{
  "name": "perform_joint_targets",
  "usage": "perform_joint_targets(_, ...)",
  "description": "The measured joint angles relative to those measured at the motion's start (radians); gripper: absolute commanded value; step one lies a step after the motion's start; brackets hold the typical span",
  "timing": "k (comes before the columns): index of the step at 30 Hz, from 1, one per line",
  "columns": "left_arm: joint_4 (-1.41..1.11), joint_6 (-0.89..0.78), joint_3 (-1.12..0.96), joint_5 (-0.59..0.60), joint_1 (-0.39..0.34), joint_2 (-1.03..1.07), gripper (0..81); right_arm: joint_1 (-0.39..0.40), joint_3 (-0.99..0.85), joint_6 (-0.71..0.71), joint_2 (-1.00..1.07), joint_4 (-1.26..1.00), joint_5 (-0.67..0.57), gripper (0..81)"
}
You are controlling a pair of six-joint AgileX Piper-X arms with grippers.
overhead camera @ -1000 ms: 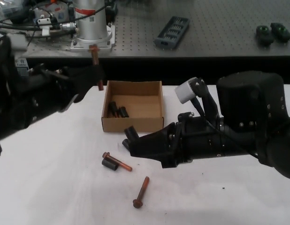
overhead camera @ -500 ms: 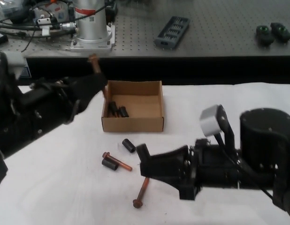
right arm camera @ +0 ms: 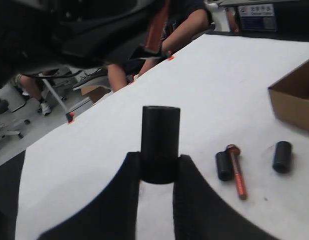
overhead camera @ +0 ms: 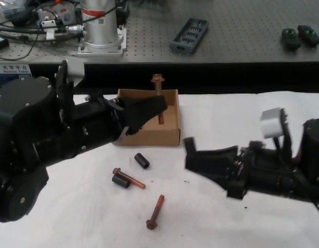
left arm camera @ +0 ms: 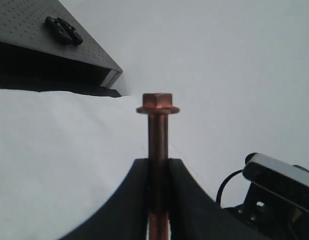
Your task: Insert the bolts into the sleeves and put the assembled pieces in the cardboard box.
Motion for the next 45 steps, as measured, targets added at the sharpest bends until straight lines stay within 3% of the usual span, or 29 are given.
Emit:
perform_joint_targets(11,-0.116,0.053,-0.036,-0.062,-0.052,0.089,0.6,-0.010,0.000,0.015,0.000,-0.051,-0.013,3.2)
perform_joint_targets(21,-0.229,0.023,-0.040,-0.135,-0.054,0.114,0.6,-0.010,0.000,0.078,0.095,-0.178,-0.006,3.2)
perform_joint_targets(31,-0.248,0.020,-0.040,-0.030,-0.054,0.114,0.6,-0.007,0.000,0.161,0.172,-0.320,-0.030,3.2)
perform_joint_targets(38,-0.177,0.020,-0.040,0.000,-0.055,0.114,0.6,0.085,0.000,0.166,0.171,-0.329,-0.036,3.2)
perform_joint_targets(45,-0.188,0.020,-0.040,0.021,-0.055,0.114,0.6,0.097,0.000,0.164,0.171,-0.329,-0.027,3.2)
